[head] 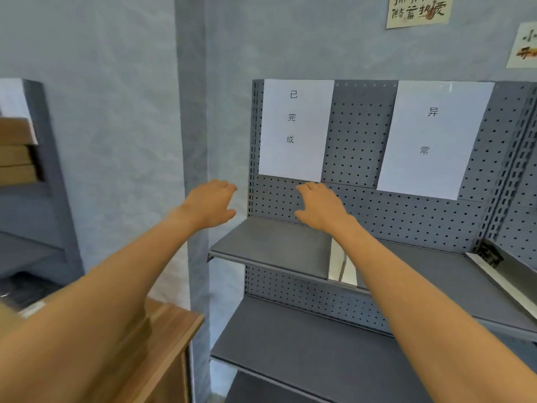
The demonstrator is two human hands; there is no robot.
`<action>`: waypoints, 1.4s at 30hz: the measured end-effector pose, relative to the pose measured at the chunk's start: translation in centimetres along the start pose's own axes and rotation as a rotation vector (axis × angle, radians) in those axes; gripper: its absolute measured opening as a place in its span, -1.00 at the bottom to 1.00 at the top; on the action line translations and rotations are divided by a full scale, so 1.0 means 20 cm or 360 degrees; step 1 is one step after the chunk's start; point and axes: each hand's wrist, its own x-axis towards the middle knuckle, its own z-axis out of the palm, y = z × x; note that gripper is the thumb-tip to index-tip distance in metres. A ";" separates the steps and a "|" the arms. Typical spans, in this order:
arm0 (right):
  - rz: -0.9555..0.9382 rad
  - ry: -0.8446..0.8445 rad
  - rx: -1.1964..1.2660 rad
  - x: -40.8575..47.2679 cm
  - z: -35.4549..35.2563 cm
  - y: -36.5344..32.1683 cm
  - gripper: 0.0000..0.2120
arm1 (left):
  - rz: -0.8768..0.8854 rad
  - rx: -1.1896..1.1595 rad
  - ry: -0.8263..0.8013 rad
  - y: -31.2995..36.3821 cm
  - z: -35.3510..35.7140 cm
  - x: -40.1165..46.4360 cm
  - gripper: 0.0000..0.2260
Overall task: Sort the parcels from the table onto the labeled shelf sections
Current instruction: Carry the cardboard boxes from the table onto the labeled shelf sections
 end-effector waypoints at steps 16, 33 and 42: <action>-0.0602 -0.0069 0.0376 -0.03 0.07 -1.16 -0.39 | -0.0650 0.0151 -0.0112 -0.75 -0.10 -1.00 -0.47; -0.1054 -0.0176 0.0586 -0.26 0.23 -2.01 -0.47 | -0.1227 0.0261 -0.0245 -1.08 -0.15 -1.93 -0.58; -0.1232 -0.0315 0.0707 -0.14 0.46 -2.23 -0.50 | -0.1510 0.0250 -0.0322 -1.15 0.00 -1.98 -0.58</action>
